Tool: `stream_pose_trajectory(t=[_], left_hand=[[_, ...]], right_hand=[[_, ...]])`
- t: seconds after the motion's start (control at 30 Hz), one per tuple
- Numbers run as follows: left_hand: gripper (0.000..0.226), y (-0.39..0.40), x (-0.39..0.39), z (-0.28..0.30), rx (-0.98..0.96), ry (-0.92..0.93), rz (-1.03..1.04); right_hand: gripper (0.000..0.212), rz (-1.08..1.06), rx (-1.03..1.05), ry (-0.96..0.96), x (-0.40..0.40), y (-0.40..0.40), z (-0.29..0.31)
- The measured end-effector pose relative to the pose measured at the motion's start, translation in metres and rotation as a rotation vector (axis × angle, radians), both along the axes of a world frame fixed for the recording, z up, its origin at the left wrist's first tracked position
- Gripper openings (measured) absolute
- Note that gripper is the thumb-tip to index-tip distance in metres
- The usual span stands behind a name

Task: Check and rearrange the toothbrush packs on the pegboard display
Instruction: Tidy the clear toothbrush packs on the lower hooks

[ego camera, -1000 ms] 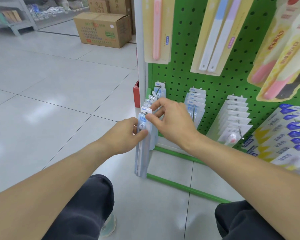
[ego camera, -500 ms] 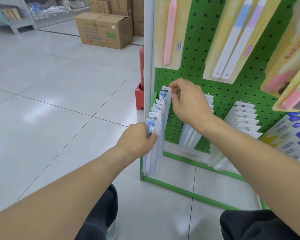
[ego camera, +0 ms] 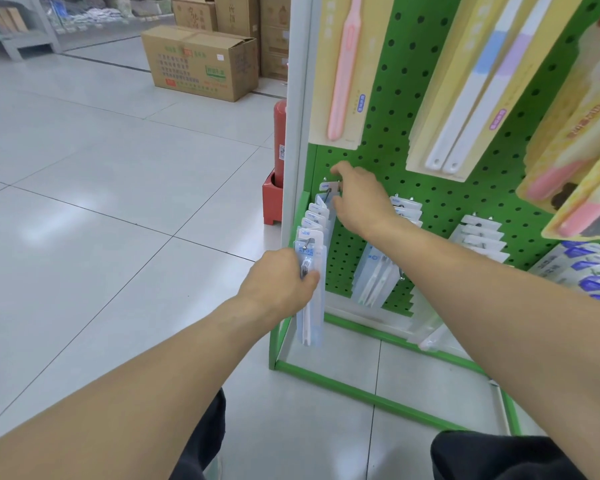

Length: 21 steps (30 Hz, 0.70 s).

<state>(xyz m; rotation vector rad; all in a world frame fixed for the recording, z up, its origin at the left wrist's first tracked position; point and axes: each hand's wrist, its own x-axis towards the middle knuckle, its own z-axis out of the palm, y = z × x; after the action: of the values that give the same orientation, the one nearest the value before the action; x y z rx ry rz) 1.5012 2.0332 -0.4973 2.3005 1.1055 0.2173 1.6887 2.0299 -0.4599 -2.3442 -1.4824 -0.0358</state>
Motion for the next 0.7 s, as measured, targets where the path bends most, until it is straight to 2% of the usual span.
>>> stream_pose_trajectory(t=[0.1,0.23,0.37,0.7], left_hand=[[0.038,0.002,0.001,-0.002,0.016,-0.003,0.003],[0.036,0.005,-0.003,-0.003,0.021,-0.006,-0.013],[0.035,0.009,-0.005,0.0,0.02,-0.005,-0.054],[0.035,0.016,0.017,-0.013,0.034,-0.027,0.036]], right_hand=[[0.041,0.021,-0.052,-0.06,0.002,0.002,0.0],[0.016,0.027,-0.031,-0.172,0.004,0.002,0.001],[0.003,-0.007,-0.003,-0.045,0.003,-0.002,0.003],[0.036,-0.008,0.044,0.03,-0.008,-0.047,0.013]])
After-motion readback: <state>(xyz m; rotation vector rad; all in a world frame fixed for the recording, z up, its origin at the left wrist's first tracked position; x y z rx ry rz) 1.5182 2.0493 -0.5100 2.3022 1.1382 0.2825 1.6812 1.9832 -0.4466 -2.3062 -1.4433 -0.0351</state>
